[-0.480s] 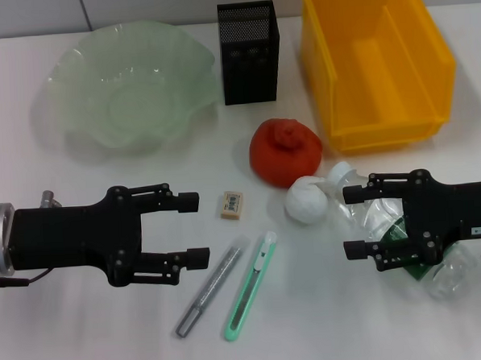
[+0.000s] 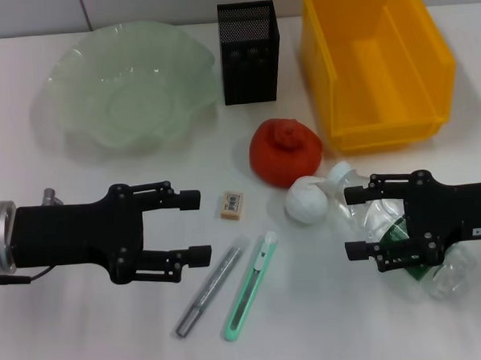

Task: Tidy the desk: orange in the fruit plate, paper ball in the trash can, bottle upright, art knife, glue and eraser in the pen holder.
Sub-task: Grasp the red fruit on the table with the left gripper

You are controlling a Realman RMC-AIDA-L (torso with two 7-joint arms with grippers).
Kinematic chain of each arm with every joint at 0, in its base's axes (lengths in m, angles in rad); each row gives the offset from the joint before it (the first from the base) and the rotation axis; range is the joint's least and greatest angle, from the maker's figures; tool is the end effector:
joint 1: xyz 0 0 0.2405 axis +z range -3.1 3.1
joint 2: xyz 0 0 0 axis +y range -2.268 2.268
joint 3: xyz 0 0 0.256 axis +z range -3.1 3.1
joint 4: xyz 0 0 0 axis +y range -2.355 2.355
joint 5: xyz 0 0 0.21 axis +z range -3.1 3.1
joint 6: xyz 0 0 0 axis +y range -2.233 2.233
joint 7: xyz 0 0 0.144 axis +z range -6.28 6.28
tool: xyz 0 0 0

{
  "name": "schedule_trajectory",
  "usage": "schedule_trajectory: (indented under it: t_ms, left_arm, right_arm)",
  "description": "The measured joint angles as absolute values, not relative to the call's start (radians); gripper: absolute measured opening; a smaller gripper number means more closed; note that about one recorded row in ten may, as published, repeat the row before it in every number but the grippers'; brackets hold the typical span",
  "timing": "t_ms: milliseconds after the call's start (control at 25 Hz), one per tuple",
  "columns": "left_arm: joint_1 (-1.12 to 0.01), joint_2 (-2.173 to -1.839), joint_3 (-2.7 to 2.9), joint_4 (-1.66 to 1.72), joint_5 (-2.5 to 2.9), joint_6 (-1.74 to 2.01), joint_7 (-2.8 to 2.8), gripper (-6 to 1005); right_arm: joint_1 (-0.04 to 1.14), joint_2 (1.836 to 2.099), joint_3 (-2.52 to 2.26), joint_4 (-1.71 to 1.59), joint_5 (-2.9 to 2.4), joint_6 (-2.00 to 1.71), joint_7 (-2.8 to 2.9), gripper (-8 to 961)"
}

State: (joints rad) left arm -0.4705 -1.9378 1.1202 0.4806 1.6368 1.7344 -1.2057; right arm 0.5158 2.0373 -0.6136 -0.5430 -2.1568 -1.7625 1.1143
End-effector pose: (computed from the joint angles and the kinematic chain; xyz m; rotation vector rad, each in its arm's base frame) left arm -0.2645 0.2825 0.0003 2.9753 0.4400 0.8861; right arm 0.2787 0.2868 -0.0037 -2.9415 0.3766 0.7204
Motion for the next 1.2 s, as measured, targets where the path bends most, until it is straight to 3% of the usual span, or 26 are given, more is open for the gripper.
schedule_trajectory:
  t_ms: [320,880,1200]
  left_arm:
    - [-0.491,-1.954,1.112,0.506,1.631,1.735,-1.206,813]
    - [-0.680,-2.067,1.022,0.500,1.634,1.443,-1.208,812]
    - [-0.747,-2.078,1.141,0.492,1.630,1.216,-1.269,812]
  right_arm:
    - [0.504,2.037,-0.614,-0.543,-2.157,-1.763,1.114,824]
    - [0.476,2.033,-0.614,-0.544,-2.157,-1.763,1.112,824]
    - [0.474,2.029,-0.612,-0.543,-2.157,-1.756,1.120,824]
